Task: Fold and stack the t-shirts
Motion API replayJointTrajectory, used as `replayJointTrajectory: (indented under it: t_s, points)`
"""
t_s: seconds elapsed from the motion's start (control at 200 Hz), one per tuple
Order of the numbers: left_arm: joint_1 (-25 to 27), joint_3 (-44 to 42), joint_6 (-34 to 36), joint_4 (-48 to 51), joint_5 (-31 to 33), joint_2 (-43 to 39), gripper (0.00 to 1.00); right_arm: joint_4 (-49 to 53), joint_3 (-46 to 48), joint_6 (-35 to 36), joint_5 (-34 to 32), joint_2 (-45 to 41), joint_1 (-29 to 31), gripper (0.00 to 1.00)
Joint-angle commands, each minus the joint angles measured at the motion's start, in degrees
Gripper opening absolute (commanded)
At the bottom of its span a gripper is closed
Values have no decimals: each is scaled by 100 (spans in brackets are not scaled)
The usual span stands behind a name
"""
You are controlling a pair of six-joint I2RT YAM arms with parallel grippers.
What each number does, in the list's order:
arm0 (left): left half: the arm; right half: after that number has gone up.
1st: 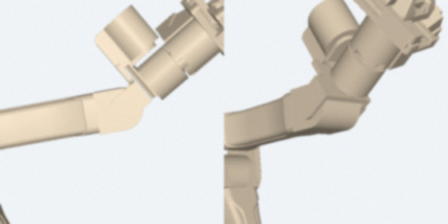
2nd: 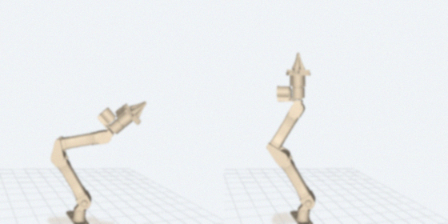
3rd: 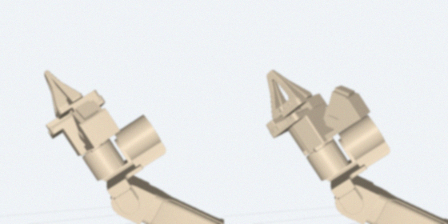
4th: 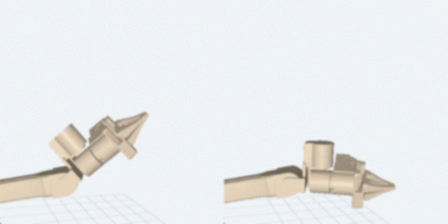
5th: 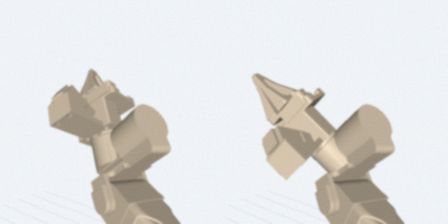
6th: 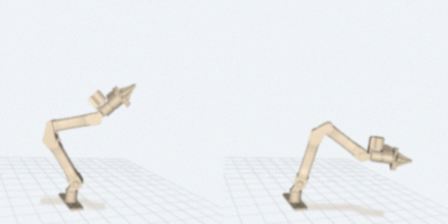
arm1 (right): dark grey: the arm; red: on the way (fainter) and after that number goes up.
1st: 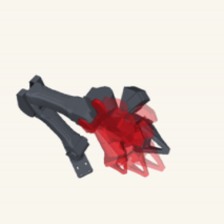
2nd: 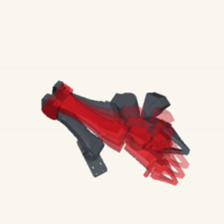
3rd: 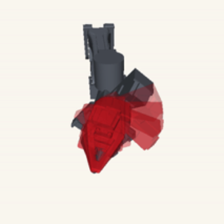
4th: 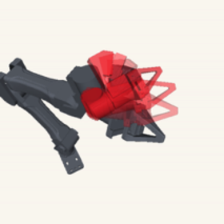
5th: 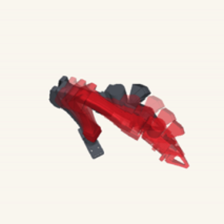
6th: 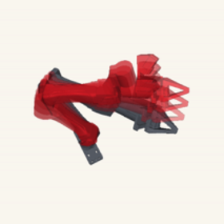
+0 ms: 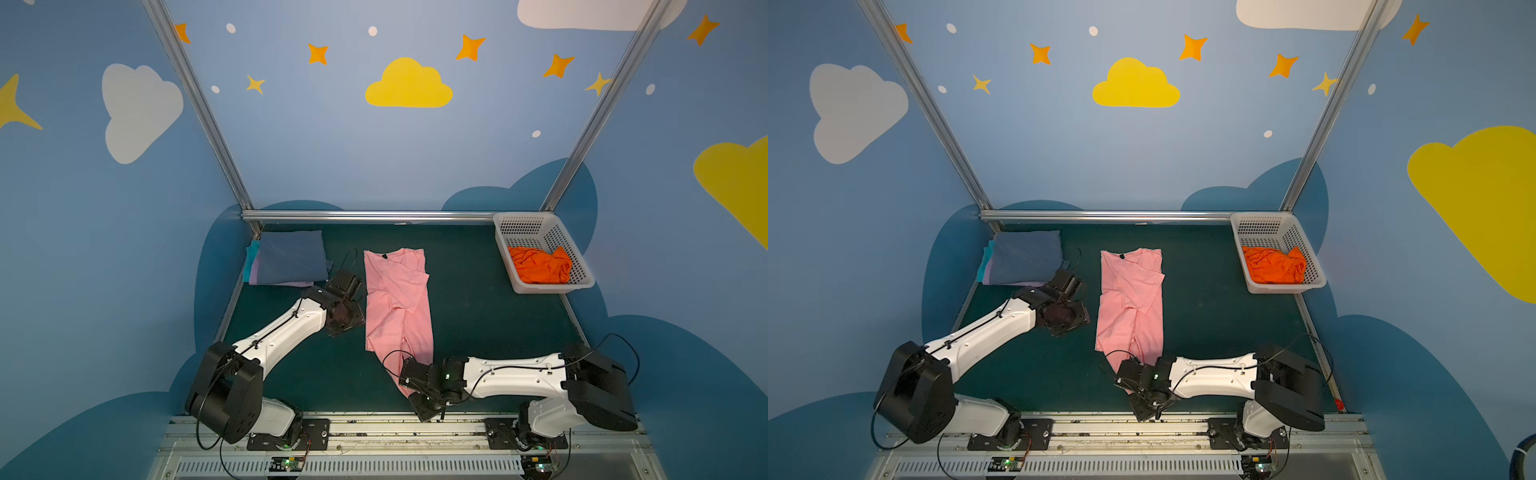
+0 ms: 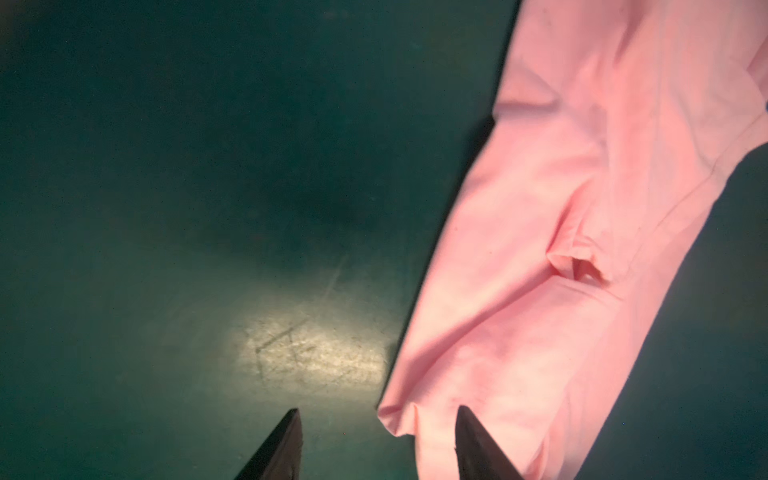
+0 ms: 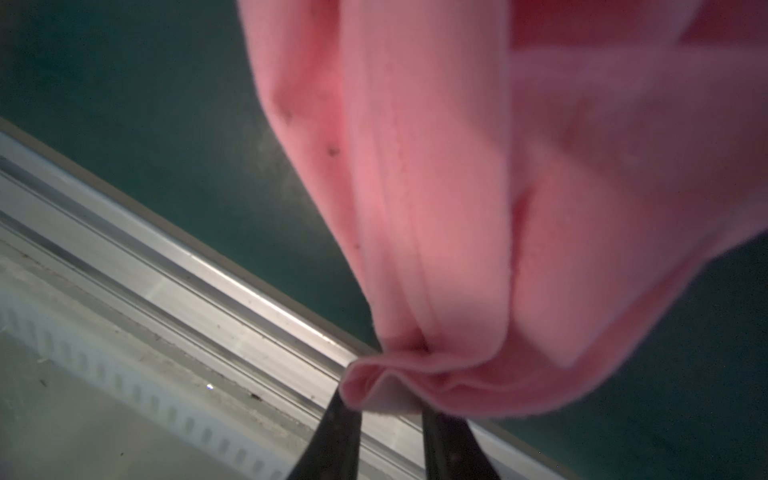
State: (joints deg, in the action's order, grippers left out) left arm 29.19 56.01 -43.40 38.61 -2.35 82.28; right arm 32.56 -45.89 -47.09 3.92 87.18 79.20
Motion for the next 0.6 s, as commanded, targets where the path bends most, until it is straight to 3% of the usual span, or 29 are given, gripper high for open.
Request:
replayJointTrajectory:
  t_s: [0.0, 0.17, 0.355, 0.396, 0.481, 0.596]
  points:
    - [385, 336, -40, 37, 270, 305, 60, 90, -117, -275, -314, 79, 146, 33]
    - [712, 1077, 141, 157, 490, 1171, 63, 607, -131, -429, -666, -970, 92, 46]
    - [911, 2155, 314, 321, 504, 2205, 69, 1022, 388, -589, -1306, -2947, -424, 60]
    - [1001, 2369, 351, 359, 555, 2379, 69, 949, 651, -941, -1620, -3410, -511, 61]
    - [1135, 2822, 415, 489, 679, 2789, 70, 455, 1337, -861, -2058, -4425, -635, 61]
    - [1244, 3396, 502, 785, 848, 3341, 70, 487, 1791, -1126, -1899, -5428, -1121, 60]
